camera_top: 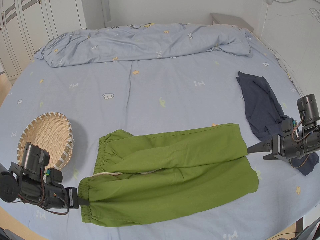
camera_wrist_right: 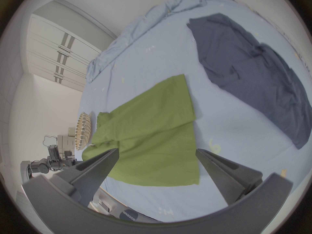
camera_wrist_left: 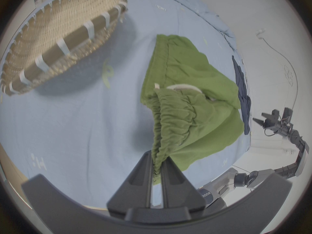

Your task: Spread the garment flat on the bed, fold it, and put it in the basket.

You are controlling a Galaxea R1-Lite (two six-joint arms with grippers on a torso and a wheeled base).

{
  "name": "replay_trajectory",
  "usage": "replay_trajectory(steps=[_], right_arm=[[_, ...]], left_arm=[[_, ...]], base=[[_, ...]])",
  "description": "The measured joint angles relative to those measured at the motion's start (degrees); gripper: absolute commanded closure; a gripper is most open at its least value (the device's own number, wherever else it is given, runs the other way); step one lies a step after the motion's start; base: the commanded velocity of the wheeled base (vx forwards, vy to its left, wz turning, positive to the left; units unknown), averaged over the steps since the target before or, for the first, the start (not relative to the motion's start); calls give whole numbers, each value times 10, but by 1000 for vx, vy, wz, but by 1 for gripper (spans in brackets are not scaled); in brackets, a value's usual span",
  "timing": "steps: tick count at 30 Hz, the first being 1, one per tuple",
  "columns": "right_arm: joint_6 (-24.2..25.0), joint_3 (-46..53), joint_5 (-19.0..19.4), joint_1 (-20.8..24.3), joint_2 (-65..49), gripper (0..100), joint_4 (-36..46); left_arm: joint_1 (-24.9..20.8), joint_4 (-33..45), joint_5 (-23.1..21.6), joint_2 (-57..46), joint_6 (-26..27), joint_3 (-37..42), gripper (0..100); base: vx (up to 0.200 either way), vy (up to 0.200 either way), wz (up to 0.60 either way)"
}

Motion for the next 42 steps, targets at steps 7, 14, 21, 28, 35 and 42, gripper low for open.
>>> replay_trajectory(steps=[7,14,21,28,35,42], right_arm=[[-102,64,65,-80,38,0,4],[-154,120,137,-104,70,0,4],[-165,139,191,-107,94,0,4],[-166,142,230,-105,116,0,4],[-166,142,242,-105,134,0,-15],[-162,147,242,-110,142,0,-49]], left_arm=[[37,9,-1,-2,22,-22,100],[43,11,-2,1,26,-30,100],[44,11,-3,3,27,-33,100],[45,11,-3,3,27,-34,100],[45,11,-3,3,27,-34,100],[44,11,-3,3,27,-34,100]], base=[[0,0,0],[0,0,0],[0,0,0],[0,0,0],[0,0,0],[0,0,0]])
